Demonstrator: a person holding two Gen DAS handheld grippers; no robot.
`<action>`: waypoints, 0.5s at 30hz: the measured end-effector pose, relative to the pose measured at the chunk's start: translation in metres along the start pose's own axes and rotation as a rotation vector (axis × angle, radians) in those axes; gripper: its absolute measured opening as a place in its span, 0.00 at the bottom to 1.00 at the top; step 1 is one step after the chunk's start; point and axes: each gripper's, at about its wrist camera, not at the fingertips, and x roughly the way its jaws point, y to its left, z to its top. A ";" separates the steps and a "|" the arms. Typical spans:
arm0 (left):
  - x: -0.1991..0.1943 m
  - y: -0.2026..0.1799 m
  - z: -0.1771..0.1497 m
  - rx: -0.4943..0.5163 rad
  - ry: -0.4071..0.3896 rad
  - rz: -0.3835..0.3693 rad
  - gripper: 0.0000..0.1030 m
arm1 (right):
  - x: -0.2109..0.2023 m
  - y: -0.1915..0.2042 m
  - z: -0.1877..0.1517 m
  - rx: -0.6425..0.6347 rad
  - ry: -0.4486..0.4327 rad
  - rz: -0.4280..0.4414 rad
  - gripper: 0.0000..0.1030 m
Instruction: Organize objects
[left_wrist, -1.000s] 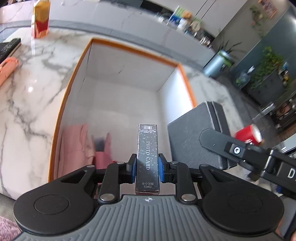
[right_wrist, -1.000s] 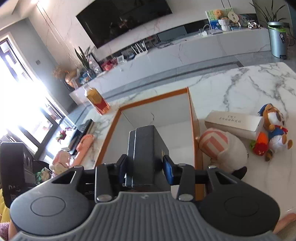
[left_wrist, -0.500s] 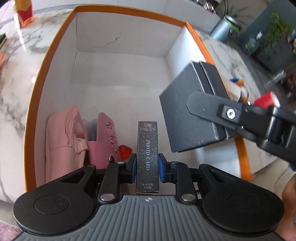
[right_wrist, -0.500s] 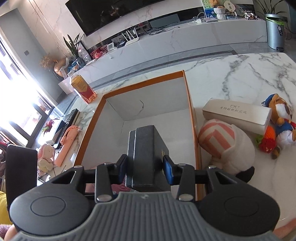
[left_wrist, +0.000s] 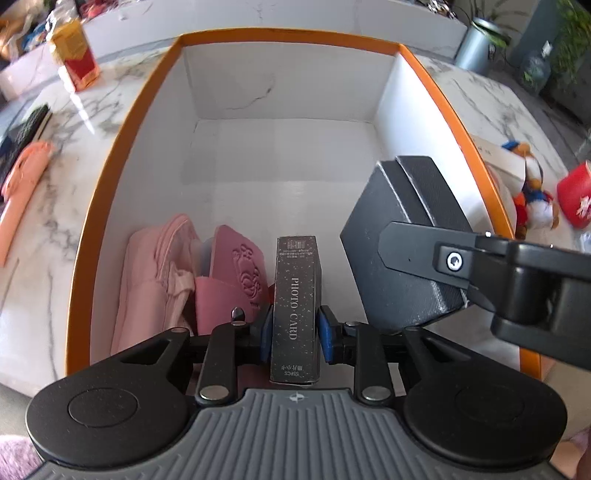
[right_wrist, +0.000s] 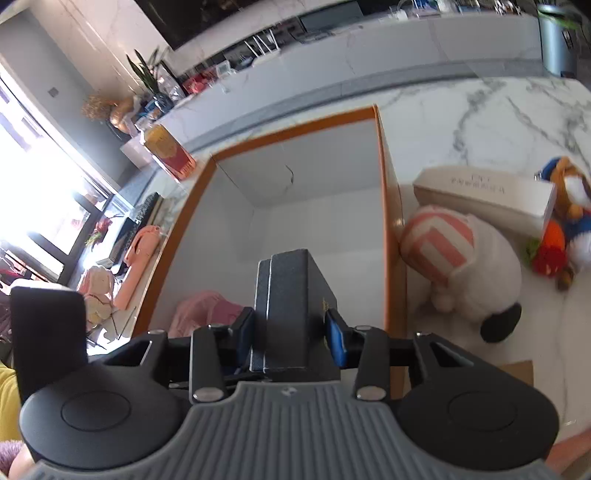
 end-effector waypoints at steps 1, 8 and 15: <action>-0.001 0.003 -0.001 -0.014 0.000 -0.016 0.30 | 0.001 0.002 0.000 -0.001 0.006 -0.008 0.42; -0.022 0.022 -0.006 -0.008 -0.015 -0.130 0.51 | 0.010 0.020 -0.002 0.004 0.057 -0.056 0.42; -0.077 0.064 -0.018 -0.036 -0.128 -0.201 0.57 | 0.015 0.034 -0.007 -0.040 0.073 -0.146 0.42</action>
